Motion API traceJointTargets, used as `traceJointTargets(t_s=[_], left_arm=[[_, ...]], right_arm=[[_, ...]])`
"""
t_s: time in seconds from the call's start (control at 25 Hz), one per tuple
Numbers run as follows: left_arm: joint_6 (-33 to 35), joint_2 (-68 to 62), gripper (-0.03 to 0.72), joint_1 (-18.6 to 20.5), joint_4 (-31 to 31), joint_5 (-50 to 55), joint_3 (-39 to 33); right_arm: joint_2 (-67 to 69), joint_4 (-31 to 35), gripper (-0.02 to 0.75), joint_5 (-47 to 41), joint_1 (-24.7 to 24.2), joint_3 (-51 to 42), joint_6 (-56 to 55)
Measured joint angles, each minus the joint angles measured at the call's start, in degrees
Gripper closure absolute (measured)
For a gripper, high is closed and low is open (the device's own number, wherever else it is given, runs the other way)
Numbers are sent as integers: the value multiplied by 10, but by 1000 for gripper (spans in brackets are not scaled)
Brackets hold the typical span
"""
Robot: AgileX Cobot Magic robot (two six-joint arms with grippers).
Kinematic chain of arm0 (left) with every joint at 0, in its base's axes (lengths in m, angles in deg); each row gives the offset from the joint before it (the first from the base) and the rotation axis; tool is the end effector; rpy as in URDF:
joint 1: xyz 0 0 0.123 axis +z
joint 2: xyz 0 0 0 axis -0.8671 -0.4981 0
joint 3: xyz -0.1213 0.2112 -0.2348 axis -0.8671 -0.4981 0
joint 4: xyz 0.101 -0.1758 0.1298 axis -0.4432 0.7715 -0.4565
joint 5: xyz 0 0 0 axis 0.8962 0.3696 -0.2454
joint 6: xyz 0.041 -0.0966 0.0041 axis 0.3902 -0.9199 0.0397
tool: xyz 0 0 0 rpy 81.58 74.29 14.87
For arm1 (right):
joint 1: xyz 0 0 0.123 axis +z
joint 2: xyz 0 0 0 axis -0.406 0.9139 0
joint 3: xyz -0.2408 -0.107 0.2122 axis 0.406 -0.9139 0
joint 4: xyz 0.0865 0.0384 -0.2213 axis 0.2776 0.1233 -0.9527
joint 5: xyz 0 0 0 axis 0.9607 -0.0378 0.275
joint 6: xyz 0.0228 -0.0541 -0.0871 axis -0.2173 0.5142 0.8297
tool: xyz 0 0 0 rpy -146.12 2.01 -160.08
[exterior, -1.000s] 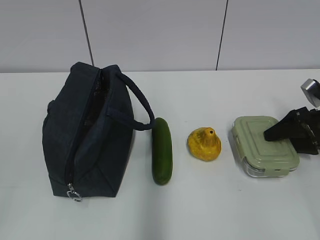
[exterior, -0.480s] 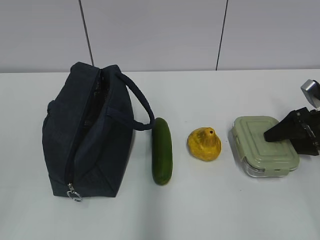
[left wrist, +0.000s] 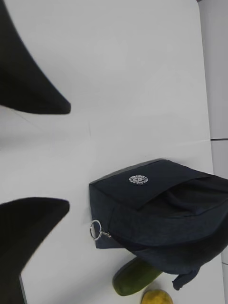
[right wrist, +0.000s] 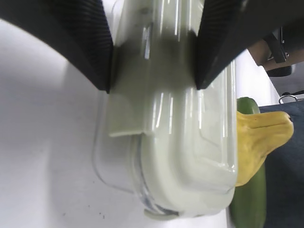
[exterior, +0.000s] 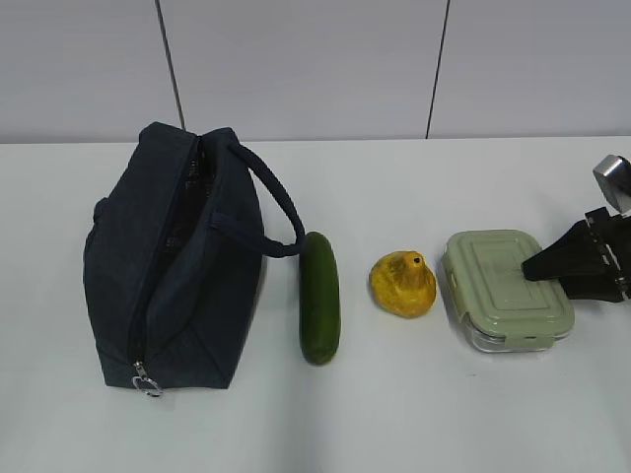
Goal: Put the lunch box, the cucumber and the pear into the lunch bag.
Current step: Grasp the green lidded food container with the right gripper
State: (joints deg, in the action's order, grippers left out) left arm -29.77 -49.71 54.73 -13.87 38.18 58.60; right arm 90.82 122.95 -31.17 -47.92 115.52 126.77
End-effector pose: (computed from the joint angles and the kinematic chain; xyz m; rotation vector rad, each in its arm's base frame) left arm -0.0636 0.0025 0.2674 0.1008 2.0559 -0.1032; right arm 0.3821 -0.0786 0.1595 -0.0714 2.5971 1.2546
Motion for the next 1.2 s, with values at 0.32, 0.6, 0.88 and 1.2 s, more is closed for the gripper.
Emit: traceJointTargets(t_s=[0.32, 0.6, 0.88, 1.2], left_arm=[[0, 0, 346, 0, 0, 0, 0], [0, 0, 346, 0, 0, 0, 0], [0, 0, 346, 0, 0, 0, 0], [0, 0, 346, 0, 0, 0, 0]], right_arm=[[0, 1, 343, 0, 0, 0, -1], [0, 3, 344, -1, 0, 0, -1], [0, 6, 344, -1, 0, 0, -1], [0, 7, 345, -1, 0, 0, -1]])
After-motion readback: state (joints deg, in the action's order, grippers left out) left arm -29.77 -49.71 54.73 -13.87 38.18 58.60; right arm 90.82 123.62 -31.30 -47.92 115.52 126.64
